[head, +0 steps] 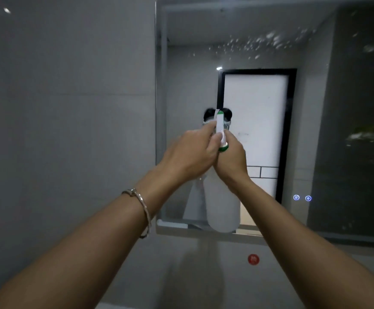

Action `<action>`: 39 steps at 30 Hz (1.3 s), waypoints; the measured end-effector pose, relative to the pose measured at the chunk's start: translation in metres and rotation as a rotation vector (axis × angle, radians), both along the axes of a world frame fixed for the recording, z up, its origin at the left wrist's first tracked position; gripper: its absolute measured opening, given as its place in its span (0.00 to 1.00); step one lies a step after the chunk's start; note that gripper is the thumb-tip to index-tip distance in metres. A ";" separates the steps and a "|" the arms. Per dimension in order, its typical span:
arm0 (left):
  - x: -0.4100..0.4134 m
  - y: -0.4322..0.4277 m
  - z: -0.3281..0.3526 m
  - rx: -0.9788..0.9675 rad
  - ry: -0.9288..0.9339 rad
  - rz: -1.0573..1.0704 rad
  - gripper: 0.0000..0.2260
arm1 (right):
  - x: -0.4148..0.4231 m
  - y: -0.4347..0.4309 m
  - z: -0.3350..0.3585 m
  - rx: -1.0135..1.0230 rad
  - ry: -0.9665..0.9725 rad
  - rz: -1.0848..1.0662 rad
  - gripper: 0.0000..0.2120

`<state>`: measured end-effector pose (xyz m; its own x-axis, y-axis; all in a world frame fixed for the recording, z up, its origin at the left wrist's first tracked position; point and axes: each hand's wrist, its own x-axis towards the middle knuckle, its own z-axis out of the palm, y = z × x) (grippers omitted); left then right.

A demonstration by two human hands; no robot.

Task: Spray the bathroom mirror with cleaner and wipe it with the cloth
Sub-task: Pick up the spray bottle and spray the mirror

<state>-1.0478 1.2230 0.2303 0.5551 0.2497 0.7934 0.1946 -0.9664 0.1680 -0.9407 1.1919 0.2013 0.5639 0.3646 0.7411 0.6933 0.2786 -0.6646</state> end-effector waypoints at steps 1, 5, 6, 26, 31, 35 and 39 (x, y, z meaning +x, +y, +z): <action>-0.004 0.004 0.007 0.051 -0.020 0.055 0.15 | 0.003 -0.001 0.010 0.001 -0.012 0.003 0.12; -0.014 0.026 0.029 0.154 -0.060 0.242 0.18 | 0.002 -0.001 0.045 0.000 -0.088 0.000 0.07; -0.016 0.033 0.036 0.158 -0.062 0.270 0.19 | 0.000 -0.002 0.054 0.001 -0.124 -0.016 0.06; -0.059 0.063 0.060 0.203 -0.125 0.430 0.16 | -0.034 0.001 0.094 -0.046 -0.259 -0.001 0.11; -0.058 0.064 0.057 0.202 -0.121 0.404 0.17 | -0.032 -0.004 0.097 -0.053 -0.223 0.063 0.08; -0.056 0.064 0.054 0.195 -0.118 0.368 0.17 | -0.034 -0.008 0.094 -0.063 -0.184 0.075 0.14; -0.056 0.067 0.053 0.191 -0.125 0.345 0.16 | -0.038 -0.009 0.089 -0.054 -0.199 0.060 0.10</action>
<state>-1.1037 1.2898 0.2834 0.3608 0.2460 0.8996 0.5025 -0.8639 0.0347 -0.9791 1.1827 0.2905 0.3843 0.4352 0.8142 0.7957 0.2911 -0.5312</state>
